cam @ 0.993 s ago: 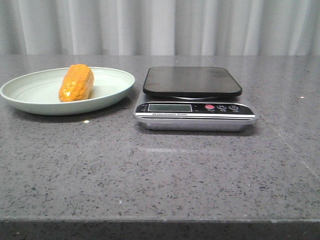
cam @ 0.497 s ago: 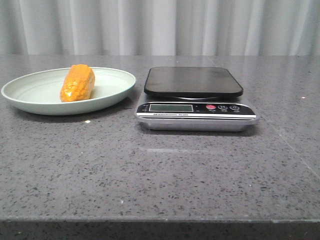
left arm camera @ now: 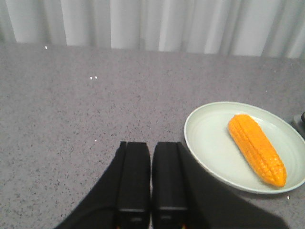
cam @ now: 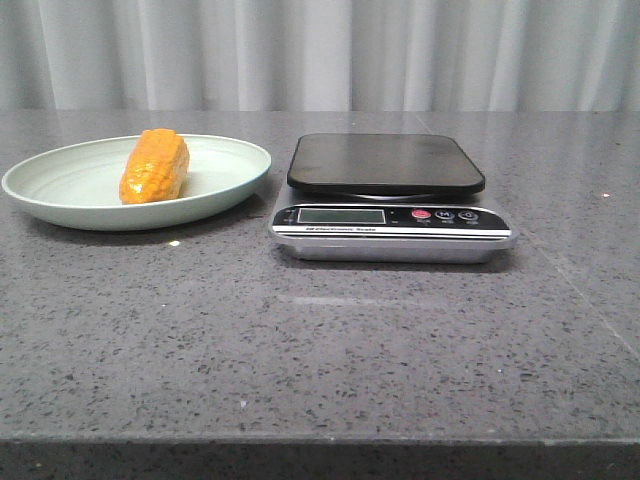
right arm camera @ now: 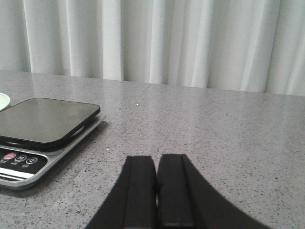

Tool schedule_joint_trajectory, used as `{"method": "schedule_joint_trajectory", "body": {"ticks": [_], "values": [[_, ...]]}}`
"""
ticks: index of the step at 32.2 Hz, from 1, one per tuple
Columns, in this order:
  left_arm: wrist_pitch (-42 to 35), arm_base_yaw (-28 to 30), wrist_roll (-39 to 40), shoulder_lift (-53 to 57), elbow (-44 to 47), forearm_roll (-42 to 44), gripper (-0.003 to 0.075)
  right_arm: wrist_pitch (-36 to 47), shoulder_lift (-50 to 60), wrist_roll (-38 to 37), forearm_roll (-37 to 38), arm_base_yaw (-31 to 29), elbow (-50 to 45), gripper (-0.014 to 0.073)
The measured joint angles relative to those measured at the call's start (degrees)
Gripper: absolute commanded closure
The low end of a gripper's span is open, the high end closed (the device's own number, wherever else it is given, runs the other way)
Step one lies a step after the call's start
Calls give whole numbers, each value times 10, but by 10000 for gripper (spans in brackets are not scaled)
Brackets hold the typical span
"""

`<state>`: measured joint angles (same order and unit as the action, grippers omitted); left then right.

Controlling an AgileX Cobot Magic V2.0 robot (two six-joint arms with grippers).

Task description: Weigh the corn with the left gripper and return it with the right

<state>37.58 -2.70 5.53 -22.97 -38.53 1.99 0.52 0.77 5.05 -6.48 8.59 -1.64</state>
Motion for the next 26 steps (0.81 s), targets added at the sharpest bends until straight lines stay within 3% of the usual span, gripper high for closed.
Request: {"method": "schedule_joint_trajectory", "body": {"ticks": [4, 7, 10, 26], "values": [[16, -4, 0, -30, -17, 0, 394, 0, 0, 0, 0, 0, 0, 431], [27, -15, -6, -56, -36, -1, 230, 0, 0, 0, 0, 0, 0, 431], [42, -28, -8, -92, -56, -2, 130, 0, 0, 0, 0, 0, 0, 431], [90, -108, -4, -401, -223, -55, 121, 0, 0, 0, 0, 0, 0, 431]]}}
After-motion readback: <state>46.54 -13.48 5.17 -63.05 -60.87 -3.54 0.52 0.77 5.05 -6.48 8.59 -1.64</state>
